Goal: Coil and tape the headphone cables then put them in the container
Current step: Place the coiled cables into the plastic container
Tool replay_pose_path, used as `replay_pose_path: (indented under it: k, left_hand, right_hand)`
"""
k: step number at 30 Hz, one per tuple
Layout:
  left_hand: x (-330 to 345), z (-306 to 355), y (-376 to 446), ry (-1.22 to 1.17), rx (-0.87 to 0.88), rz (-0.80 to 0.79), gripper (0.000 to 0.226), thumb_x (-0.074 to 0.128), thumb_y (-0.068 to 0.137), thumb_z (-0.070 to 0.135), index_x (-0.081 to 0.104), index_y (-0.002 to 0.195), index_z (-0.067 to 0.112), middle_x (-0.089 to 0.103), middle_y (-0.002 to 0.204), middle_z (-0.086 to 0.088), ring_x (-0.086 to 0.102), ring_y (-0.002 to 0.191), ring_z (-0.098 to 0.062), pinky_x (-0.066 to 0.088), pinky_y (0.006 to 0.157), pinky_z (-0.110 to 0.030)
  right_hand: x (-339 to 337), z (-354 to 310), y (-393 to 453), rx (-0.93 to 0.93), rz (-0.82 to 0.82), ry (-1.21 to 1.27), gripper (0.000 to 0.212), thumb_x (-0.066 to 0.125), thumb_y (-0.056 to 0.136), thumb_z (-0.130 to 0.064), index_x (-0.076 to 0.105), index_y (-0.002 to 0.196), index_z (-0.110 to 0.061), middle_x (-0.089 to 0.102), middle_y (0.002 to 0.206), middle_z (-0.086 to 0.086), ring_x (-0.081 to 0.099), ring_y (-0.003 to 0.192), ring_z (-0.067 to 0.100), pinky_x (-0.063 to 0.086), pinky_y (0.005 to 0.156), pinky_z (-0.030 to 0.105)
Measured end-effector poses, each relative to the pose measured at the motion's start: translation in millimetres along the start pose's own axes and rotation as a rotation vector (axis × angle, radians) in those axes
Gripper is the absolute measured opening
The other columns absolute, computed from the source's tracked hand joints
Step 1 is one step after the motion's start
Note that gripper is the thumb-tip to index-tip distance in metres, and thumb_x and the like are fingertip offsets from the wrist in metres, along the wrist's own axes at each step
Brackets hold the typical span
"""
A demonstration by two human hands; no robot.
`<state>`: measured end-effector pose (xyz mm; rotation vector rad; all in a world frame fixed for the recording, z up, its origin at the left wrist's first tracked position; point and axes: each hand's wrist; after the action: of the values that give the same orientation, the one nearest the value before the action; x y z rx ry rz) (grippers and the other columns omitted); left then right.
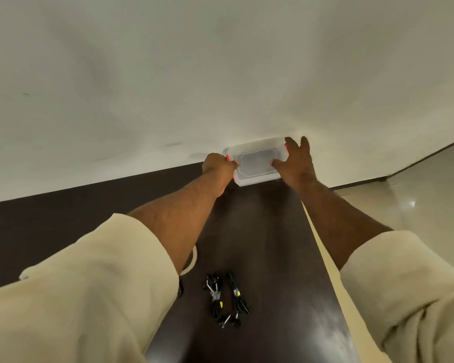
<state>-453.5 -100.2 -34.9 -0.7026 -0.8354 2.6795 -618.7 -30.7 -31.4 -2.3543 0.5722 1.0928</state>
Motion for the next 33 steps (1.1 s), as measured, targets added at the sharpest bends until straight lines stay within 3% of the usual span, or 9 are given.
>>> replay_pose_path:
  k: [3,7,11,14,16,21,26,31,33]
  left_hand:
    - [2,-10,13,0.01,-0.016,-0.023,0.025,0.071,0.085,0.01,0.066,0.108,0.005,0.07,0.101,-0.018,0.07,0.09,-0.031,0.059,0.076,-0.038]
    - [-16,-17,4,-0.101,0.005,-0.013,0.028,0.069,0.084,0.003,0.066,0.112,0.006,0.07,0.1,-0.012,0.069,0.087,-0.027,0.06,0.073,-0.036]
    - [-64,-46,-56,-0.303,0.09,-0.061,0.028,0.069,0.084,0.003,0.067,0.111,0.011,0.073,0.095,-0.005,0.069,0.083,-0.022,0.059,0.077,-0.036]
    - [-112,-96,-119,-0.407,0.088,-0.039,0.03,0.068,0.085,0.0,0.067,0.113,0.009,0.074,0.099,-0.01,0.071,0.089,-0.025,0.059,0.079,-0.039]
    - [-144,-136,-165,-0.443,0.071,-0.024,0.03,0.066,0.086,-0.002,0.067,0.115,0.008,0.075,0.096,-0.009,0.072,0.082,-0.02,0.06,0.069,-0.03]
    - [-200,-243,-258,-0.51,-0.055,0.029,0.027,0.063,0.086,-0.008,0.068,0.11,0.002,0.074,0.098,-0.015,0.073,0.08,-0.024,0.06,0.062,-0.031]
    - [-218,-335,-297,-0.568,-0.225,0.027,0.025,0.062,0.087,-0.006,0.068,0.11,0.0,0.074,0.097,-0.015,0.072,0.08,-0.026,0.061,0.063,-0.034]
    - [-224,-378,-297,-0.572,-0.337,0.035,0.02,0.062,0.088,-0.004,0.068,0.107,0.001,0.073,0.097,-0.016,0.073,0.081,-0.028,0.061,0.067,-0.039]
    - [-226,-386,-295,-0.55,-0.363,0.009,0.025,0.065,0.087,-0.002,0.066,0.111,0.001,0.073,0.099,-0.016,0.073,0.083,-0.03,0.061,0.071,-0.042]
  right_hand:
    - [11,3,4,0.009,-0.043,0.13,0.057,0.069,0.083,-0.017,0.045,0.135,-0.013,0.052,0.136,0.01,0.05,0.123,0.03,0.042,0.095,0.03]
    - [9,-5,-10,0.093,0.043,0.279,0.049,0.063,0.09,-0.015,0.047,0.135,-0.007,0.054,0.136,0.009,0.052,0.122,0.027,0.04,0.103,0.034]
    - [3,-16,-55,0.177,0.106,0.598,0.022,0.068,0.085,-0.023,0.07,0.099,-0.007,0.07,0.097,0.012,0.056,0.079,0.013,0.048,0.075,0.03]
    - [12,-29,-126,0.203,0.007,0.77,0.016,0.071,0.085,-0.018,0.073,0.099,-0.01,0.073,0.089,0.007,0.064,0.075,0.016,0.055,0.071,0.032]
    - [28,-37,-186,0.183,-0.092,0.828,0.008,0.069,0.086,-0.014,0.075,0.091,-0.016,0.074,0.084,0.005,0.065,0.072,0.015,0.056,0.068,0.032]
    - [86,-36,-319,0.197,-0.254,0.723,0.018,0.064,0.09,-0.013,0.076,0.084,-0.025,0.075,0.081,0.001,0.071,0.076,0.017,0.06,0.074,0.038]
    - [133,-22,-399,0.232,-0.28,0.585,0.03,0.064,0.09,-0.015,0.075,0.067,-0.031,0.071,0.073,0.015,0.062,0.065,0.022,0.06,0.073,0.048]
    - [158,-18,-419,0.354,-0.223,0.613,0.015,0.058,0.09,0.0,0.072,0.097,-0.001,0.07,0.076,0.009,0.065,0.068,0.02,0.06,0.068,0.039]
    - [164,-18,-420,0.38,-0.225,0.601,0.015,0.058,0.09,0.002,0.07,0.099,0.001,0.069,0.077,0.008,0.064,0.068,0.019,0.059,0.064,0.034]
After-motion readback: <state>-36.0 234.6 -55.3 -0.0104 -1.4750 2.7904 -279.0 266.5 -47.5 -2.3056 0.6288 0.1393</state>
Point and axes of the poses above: each hand's wrist, its own y-axis towards the middle knuckle, its own x-axis out of the palm, z = x × y
